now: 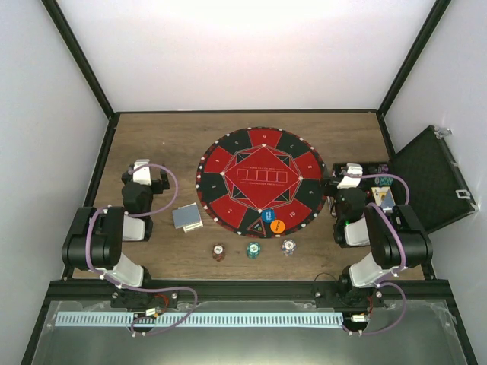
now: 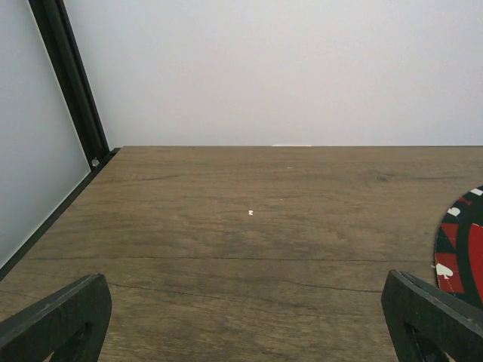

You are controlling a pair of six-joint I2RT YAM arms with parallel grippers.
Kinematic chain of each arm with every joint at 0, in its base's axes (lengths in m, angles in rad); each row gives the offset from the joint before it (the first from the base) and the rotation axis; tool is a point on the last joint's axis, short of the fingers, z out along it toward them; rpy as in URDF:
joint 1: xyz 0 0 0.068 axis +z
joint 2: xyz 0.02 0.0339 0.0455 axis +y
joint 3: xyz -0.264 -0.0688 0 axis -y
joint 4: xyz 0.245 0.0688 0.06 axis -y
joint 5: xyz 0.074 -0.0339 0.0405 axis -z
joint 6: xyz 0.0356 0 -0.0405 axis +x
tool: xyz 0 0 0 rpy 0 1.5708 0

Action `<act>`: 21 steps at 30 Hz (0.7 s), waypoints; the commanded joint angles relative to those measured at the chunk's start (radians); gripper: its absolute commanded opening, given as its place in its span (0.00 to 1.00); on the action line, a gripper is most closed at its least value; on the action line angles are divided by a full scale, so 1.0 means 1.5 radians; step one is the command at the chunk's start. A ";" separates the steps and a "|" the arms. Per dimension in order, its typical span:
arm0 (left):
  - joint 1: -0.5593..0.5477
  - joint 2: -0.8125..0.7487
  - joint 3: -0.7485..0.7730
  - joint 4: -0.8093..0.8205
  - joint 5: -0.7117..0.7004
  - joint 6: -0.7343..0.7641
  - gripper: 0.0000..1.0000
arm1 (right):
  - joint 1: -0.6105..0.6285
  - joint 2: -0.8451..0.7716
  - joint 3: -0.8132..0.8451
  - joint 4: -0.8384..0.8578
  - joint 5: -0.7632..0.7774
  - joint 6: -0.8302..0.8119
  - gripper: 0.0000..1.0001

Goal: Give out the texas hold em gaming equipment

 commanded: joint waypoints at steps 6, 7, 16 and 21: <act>-0.003 0.005 0.002 0.007 -0.003 -0.006 1.00 | -0.001 -0.004 0.001 0.022 0.002 -0.010 1.00; -0.003 0.004 0.001 0.007 -0.003 -0.006 1.00 | -0.001 -0.004 0.001 0.022 0.002 -0.010 1.00; 0.010 -0.088 0.139 -0.297 0.040 0.009 1.00 | -0.001 -0.067 -0.016 -0.005 0.035 0.002 1.00; 0.029 -0.136 0.267 -0.557 0.090 0.043 1.00 | -0.003 -0.185 0.170 -0.411 0.114 0.004 1.00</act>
